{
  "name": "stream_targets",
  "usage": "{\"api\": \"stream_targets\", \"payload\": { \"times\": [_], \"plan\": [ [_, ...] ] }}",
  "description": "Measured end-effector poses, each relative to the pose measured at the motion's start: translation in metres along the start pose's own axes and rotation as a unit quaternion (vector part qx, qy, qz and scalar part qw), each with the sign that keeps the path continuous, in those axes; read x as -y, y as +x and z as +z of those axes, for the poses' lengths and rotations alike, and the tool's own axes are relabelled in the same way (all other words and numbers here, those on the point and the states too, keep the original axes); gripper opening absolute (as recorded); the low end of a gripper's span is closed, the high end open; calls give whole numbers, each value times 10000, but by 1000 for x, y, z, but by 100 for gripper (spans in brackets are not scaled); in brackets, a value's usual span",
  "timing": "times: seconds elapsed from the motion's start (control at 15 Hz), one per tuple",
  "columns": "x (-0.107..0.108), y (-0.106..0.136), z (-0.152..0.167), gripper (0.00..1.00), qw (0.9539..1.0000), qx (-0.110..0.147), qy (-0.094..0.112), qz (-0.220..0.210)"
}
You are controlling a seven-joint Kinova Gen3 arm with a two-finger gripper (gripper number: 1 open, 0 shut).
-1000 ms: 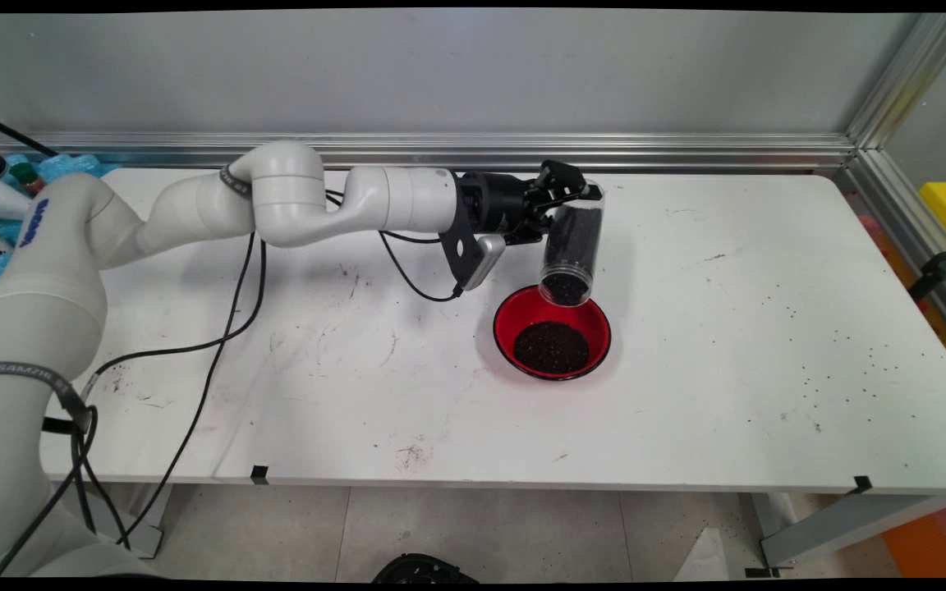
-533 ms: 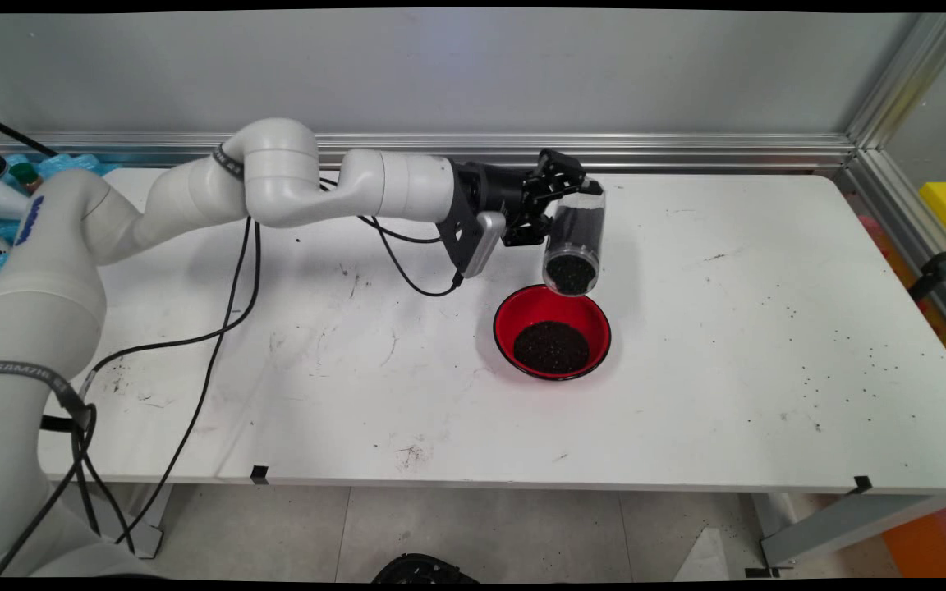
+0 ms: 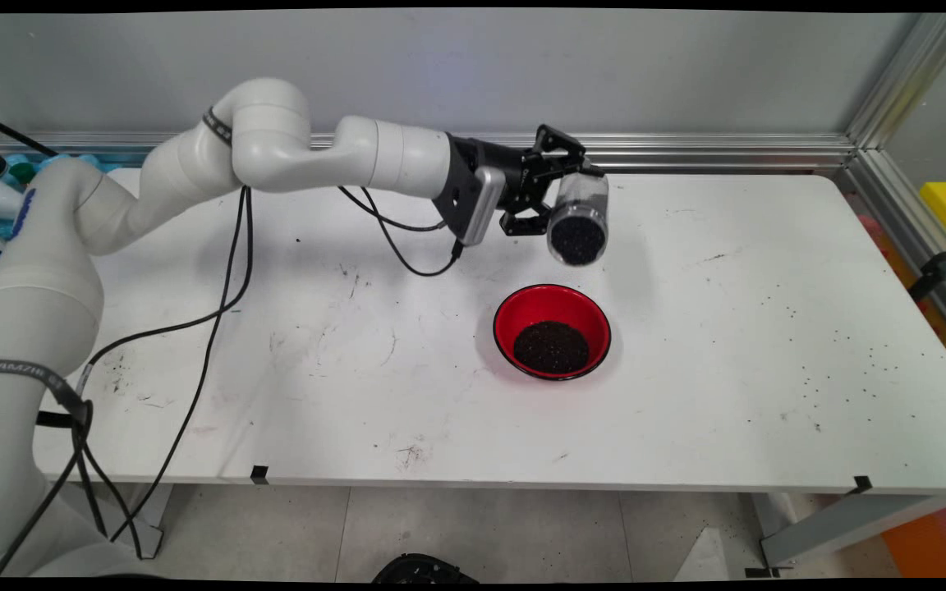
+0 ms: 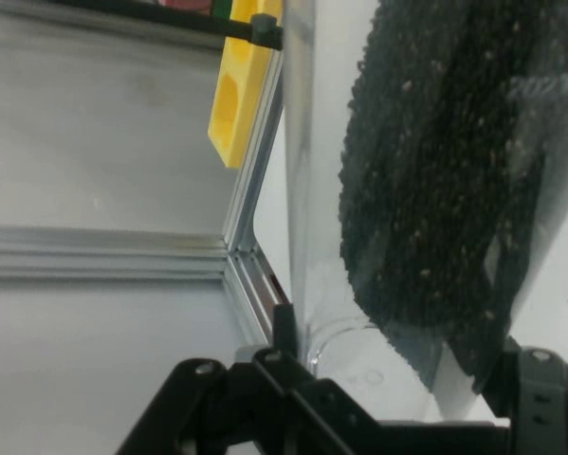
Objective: Pour the black seasoning powder in the red bowl
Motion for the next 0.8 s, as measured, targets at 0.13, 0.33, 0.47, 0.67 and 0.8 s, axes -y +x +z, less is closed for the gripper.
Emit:
{"api": "stream_targets", "payload": {
  "times": [0.13, 0.33, 0.47, 0.67, 0.8],
  "plan": [
    [7, -3, -4, 0, 9996, -32, -56, -286],
    [15, -8, -11, 0, 9967, -49, -149, -799],
    [18, -14, -18, 0, 9922, -44, -230, -1225],
    [20, -23, -25, 0, 9836, -39, -335, -1771],
    [20, -28, -28, 0, 9776, -49, -392, -2068]
  ]
}}
